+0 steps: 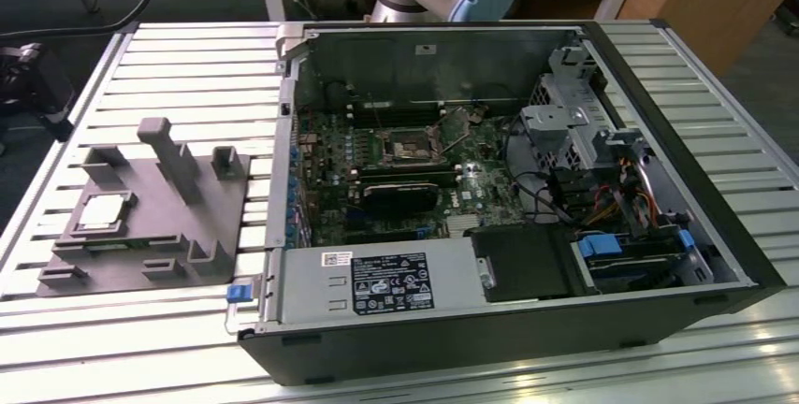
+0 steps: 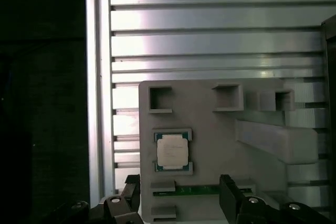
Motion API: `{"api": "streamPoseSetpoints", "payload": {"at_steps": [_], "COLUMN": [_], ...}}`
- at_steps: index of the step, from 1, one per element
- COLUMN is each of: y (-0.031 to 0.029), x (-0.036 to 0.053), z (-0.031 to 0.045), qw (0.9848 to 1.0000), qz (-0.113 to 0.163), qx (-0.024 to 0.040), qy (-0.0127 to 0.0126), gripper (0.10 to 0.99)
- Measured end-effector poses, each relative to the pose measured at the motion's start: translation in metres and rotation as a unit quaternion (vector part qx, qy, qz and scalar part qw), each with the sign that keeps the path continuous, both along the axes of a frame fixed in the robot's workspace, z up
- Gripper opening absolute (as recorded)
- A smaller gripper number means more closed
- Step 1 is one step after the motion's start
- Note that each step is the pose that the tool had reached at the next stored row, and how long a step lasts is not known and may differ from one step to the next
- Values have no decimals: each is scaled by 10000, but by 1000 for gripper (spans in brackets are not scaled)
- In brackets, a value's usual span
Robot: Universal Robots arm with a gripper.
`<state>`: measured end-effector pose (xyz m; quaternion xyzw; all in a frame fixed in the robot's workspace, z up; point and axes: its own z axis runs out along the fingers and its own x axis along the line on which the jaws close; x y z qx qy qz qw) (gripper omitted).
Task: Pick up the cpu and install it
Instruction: 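Pick up the cpu and move it towards the insertion slot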
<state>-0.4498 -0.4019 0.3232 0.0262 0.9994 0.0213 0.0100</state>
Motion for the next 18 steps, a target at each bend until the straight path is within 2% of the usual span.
{"api": "streamPoseSetpoints", "payload": {"at_steps": [14,18], "y": [0,0], "x": [3,4], "z": [-61,-101], "qw": [10000,10000], "qz": [0,0], "qx": [0,0], "qy": [0,-1], "gripper": [706,706]}}
